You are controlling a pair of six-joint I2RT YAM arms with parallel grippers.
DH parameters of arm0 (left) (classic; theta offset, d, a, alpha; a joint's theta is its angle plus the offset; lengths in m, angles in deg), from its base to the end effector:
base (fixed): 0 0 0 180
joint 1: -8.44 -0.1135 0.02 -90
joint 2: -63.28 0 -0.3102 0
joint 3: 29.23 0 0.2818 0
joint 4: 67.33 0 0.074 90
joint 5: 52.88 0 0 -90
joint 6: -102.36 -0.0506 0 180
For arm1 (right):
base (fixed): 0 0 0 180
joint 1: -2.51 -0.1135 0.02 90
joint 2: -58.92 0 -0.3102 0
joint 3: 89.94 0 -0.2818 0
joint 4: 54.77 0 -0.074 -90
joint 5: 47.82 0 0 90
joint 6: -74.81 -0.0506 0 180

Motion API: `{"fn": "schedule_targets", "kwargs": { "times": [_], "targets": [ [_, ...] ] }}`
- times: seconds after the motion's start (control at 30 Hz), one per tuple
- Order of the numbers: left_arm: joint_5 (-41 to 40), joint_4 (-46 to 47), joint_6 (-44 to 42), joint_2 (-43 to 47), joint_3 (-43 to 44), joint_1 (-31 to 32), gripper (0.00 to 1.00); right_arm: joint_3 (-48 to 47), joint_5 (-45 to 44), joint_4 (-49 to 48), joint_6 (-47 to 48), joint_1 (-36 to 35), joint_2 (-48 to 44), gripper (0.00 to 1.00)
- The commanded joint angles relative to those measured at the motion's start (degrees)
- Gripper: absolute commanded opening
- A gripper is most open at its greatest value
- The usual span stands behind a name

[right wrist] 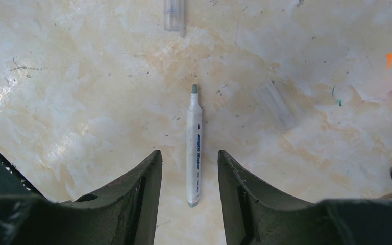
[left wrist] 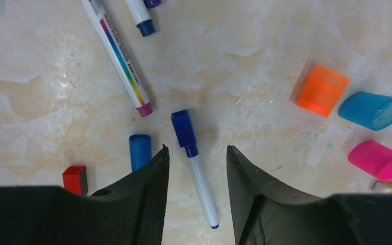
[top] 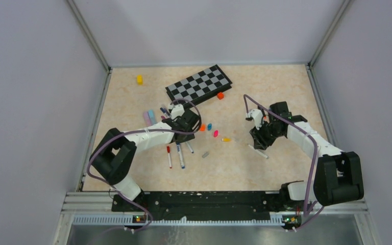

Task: Open the pen caps
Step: Pick up the pen from the center of the board.

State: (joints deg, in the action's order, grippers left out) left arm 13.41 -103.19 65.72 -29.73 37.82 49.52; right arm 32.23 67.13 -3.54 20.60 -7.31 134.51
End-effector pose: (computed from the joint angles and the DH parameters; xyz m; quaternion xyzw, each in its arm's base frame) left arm 0.2745 -0.2123 0.1938 -0.1513 0.9384 -0.0395 0.3081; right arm 0.2468 0.0644 0.2161 -0.4084 0.8697 0.1670 0.2212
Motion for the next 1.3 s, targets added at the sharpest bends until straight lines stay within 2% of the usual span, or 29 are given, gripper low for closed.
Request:
{"fn": "schedule_targets", "kwargs": {
  "times": [0.0, 0.27, 0.83, 1.07, 1.27],
  "targets": [
    [-0.81, -1.89, 1.18, -0.99, 2.38, -1.46, 0.49, -1.82, 0.63, -0.98, -0.2, 0.44, -1.24, 0.43],
    [1.85, -1.42, 0.49, -3.63, 3.6, -3.66, 0.47, -1.75, 0.71, -1.01, -0.2, 0.5, -1.07, 0.43],
    [3.23, -6.95, 0.77, -9.2, 8.51, -5.02, 0.31, -1.75, 0.89, -0.91, -0.11, 0.41, -0.97, 0.43],
    [3.52, -10.65, 0.8, -11.92, 11.32, -5.03, 0.17, -1.79, 1.02, -0.87, -0.11, 0.49, -1.03, 0.43],
    [3.47, -9.12, -0.87, -8.57, 10.54, -5.04, 0.09, -2.0, 1.64, -0.63, -0.02, 0.42, -1.23, 0.43]
  ]
}}
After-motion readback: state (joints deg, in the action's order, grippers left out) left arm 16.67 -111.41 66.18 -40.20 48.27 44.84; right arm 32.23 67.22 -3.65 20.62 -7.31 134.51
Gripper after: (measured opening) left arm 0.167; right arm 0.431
